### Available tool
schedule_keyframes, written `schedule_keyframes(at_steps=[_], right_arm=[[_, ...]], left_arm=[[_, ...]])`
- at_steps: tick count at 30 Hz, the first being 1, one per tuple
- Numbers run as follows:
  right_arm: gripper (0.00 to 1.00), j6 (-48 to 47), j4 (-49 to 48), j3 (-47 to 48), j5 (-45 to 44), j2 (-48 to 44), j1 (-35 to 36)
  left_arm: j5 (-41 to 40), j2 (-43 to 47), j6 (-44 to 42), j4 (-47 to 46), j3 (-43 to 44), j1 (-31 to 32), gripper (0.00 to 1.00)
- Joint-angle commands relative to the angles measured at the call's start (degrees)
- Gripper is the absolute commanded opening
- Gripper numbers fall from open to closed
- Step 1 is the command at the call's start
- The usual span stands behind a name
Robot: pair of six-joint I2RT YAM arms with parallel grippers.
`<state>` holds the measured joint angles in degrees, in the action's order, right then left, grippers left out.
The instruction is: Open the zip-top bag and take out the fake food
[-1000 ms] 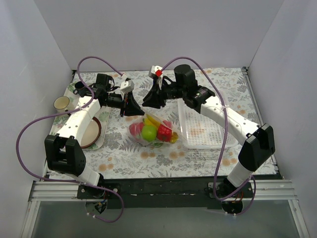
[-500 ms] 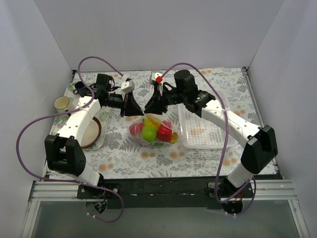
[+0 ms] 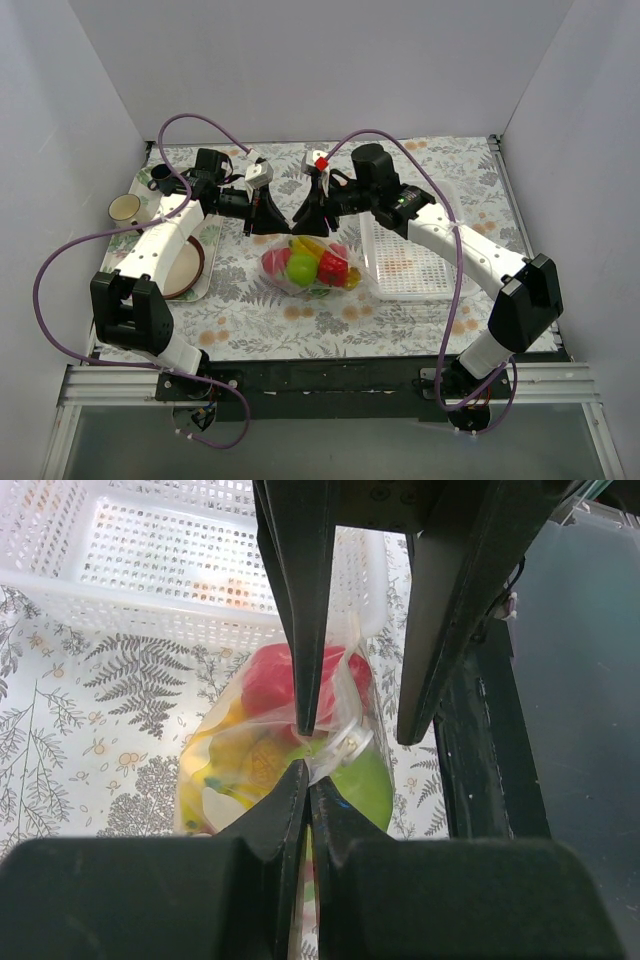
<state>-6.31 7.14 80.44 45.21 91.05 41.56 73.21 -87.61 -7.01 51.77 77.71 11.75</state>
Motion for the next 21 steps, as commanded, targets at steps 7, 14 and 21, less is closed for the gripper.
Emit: schedule_keyframes(at_steps=[7, 14, 21], right_arm=[[0.29, -0.2, -0.3, 0.4, -0.8, 0.1, 1.2], [0.13, -1.5, 1.8, 1.5, -4.8, 1.1, 1.2], [0.65, -1.4, 1.8, -0.3, -10.5, -2.1, 1.2]], left_arm=[[2.6, 1.7, 0.1, -1.2, 1.7, 0.5, 0.0], [2.4, 2.3, 0.2, -0.7, 1.8, 0.5, 0.0], [1.5, 2.4, -0.1, -0.8, 1.2, 0.5, 0.0]])
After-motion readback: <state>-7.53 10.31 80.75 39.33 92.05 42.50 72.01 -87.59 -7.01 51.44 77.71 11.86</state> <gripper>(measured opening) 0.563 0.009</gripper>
